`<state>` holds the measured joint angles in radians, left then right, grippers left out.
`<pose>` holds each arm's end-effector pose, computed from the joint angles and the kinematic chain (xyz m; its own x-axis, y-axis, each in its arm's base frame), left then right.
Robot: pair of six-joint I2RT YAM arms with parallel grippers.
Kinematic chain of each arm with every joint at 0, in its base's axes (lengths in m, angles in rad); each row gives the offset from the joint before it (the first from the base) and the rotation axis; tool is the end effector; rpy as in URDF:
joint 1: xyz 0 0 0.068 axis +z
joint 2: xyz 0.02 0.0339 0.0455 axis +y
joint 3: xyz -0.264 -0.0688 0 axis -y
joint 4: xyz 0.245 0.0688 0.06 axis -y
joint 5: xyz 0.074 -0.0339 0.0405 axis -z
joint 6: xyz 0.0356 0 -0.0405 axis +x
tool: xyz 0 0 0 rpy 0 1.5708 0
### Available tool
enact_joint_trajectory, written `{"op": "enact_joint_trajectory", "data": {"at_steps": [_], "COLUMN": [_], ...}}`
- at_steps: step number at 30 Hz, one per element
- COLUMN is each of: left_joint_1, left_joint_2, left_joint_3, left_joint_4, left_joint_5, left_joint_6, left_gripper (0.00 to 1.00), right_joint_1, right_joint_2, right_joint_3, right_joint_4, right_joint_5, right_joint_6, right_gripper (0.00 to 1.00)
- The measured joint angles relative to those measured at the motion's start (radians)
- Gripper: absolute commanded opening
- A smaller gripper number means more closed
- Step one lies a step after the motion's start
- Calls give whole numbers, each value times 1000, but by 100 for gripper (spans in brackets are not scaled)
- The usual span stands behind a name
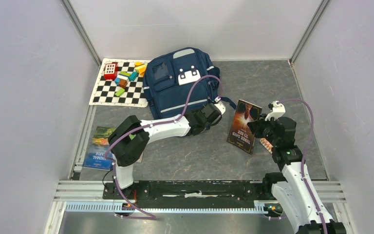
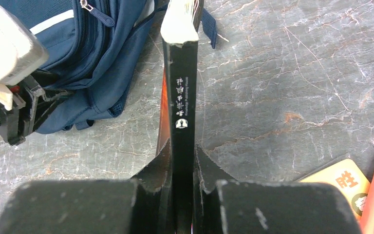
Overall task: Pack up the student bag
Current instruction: Place the book in the student bag.
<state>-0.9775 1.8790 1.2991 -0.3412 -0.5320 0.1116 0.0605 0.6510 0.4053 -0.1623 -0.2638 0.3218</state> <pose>0.2393 -0.3226 0.1977 -0.3820 0.7381 -0.5562 0.5892 0.6581 0.4688 0.1608 0.0190 0.2291 -0.4697 0.2774 -0.8381 -0.1568 0.9080 0.3885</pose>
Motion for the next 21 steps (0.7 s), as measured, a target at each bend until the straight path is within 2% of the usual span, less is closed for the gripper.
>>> {"op": "enact_joint_trajectory", "data": {"at_steps": [3, 8, 16, 21], "left_joint_1": [1, 1, 8, 20], "left_joint_2": [5, -26, -269, -351], "left_joint_3": [-5, -16, 10, 31], "left_joint_4": [8, 10, -1, -3], "left_joint_5": [-6, -6, 15, 72], "left_joint_6": [11, 16, 16, 14], "left_gripper": [3, 2, 2, 2], "right_joint_1": [0, 0, 0, 19], "right_joint_2": [-5, -18, -31, -25], "right_joint_3": [0, -4, -21, -36], "right_joint_4": [-5, -11, 11, 43], "right_joint_5": [-7, -41, -247, -341], "right_joint_6": [5, 37, 189, 285], "right_gripper": [0, 0, 0, 0]}}
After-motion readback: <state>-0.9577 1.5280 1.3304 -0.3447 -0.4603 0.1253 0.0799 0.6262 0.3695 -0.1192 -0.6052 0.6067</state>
